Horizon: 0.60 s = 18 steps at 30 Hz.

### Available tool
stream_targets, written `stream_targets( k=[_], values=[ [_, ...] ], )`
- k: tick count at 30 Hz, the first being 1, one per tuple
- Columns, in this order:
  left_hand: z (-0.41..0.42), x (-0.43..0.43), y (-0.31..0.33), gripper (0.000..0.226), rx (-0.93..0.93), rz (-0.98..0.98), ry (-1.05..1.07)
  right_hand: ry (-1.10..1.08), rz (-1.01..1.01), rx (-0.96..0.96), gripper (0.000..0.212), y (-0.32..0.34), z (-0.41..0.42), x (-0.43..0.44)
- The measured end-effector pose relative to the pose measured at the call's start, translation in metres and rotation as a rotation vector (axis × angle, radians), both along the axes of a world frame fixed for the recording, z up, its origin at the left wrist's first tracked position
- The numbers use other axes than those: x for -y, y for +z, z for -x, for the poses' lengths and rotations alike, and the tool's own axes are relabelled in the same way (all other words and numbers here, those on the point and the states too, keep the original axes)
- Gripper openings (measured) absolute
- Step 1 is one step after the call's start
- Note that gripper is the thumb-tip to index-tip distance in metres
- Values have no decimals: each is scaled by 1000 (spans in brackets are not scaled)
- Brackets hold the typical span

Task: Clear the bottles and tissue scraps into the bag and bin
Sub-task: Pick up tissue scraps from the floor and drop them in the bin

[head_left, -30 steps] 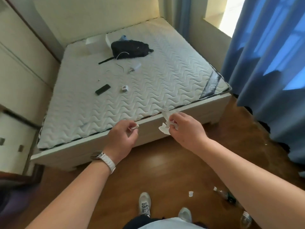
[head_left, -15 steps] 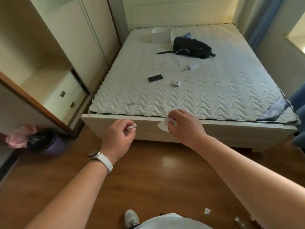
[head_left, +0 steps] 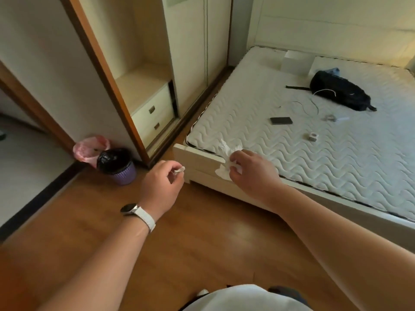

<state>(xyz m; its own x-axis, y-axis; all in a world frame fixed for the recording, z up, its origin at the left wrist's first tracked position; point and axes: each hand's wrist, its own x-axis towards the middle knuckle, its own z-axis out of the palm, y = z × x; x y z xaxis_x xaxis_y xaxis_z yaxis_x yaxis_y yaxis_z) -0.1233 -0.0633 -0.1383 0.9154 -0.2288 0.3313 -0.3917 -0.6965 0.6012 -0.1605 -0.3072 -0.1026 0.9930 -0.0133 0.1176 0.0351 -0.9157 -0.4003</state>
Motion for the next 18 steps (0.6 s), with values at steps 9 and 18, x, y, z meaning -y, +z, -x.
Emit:
stream_targets(
  k=[9, 18],
  values=[
    [-33, -75, -22, 9, -18, 45, 225, 200, 11, -43, 22, -9, -88, -70],
    [-113, -104, -23, 12, -78, -21, 429, 371, -48, -103, 25, -40, -215, -107]
  ],
)
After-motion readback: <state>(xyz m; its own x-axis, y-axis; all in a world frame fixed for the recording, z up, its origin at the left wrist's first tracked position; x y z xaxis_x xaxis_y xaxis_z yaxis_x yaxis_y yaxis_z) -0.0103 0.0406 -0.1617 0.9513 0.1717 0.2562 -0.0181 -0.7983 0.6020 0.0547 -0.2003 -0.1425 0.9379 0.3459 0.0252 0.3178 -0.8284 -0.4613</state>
